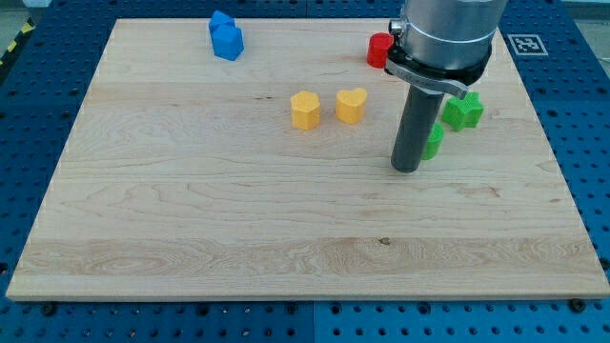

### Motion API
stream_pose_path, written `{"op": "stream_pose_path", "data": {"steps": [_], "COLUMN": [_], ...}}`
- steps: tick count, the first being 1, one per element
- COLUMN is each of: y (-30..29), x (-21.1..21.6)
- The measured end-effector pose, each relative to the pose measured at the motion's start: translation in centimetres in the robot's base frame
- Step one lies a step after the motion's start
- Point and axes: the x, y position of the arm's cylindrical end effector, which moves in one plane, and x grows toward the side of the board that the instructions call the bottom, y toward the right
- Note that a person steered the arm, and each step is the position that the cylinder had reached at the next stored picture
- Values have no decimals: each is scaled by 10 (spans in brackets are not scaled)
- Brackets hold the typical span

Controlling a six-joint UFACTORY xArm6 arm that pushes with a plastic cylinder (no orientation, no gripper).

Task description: Slide the green circle to the left of the green star

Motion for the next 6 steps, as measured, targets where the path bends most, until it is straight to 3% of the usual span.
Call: {"op": "stream_pose_path", "data": {"steps": [2, 4, 6], "y": [18, 50, 10], "x": [-8, -42, -76]}}
